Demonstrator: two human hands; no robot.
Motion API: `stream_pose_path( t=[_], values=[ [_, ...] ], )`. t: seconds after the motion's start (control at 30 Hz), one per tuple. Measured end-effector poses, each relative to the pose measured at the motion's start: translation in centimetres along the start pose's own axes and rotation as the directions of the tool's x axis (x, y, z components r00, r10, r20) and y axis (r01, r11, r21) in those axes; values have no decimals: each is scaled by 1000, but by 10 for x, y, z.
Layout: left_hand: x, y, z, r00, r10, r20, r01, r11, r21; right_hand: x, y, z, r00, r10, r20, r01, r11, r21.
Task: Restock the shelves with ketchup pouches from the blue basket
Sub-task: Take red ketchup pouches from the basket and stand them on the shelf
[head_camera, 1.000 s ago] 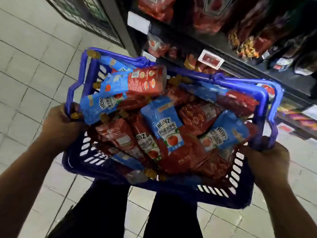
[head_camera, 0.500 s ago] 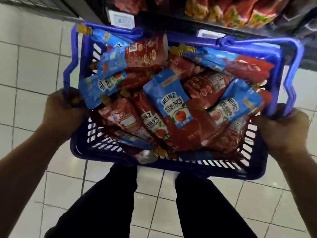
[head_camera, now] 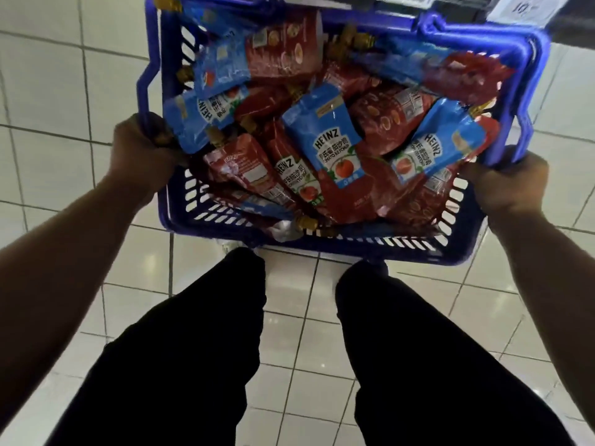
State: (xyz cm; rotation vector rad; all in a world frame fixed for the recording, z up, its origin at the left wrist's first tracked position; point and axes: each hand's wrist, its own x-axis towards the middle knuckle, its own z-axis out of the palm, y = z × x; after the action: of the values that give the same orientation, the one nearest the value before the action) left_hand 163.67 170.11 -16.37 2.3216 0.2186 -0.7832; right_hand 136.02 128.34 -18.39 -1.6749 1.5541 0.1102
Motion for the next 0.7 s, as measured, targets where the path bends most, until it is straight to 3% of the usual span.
stream_pose_path(
  t=[0.27,0.37,0.43,0.53,0.7],
  values=[
    [-32,22,0,978,-196,-74,208,951,228,-60,-32,-15,984,133,-122,-143,986,-82],
    [-68,29,4,964,-236,-124,261,927,270,-101,-43,-26,990,25,-141,-51,981,-187],
    [-93,35,6,958,-236,-161,272,925,265,-131,-54,-27,994,-79,-71,61,973,-224],
    [-120,46,7,965,-196,-176,240,929,282,-167,-71,-18,977,-209,50,215,951,-224],
    [-138,62,8,1000,-15,-2,15,908,419,-190,-95,0,957,-196,216,239,951,-197]
  ],
)
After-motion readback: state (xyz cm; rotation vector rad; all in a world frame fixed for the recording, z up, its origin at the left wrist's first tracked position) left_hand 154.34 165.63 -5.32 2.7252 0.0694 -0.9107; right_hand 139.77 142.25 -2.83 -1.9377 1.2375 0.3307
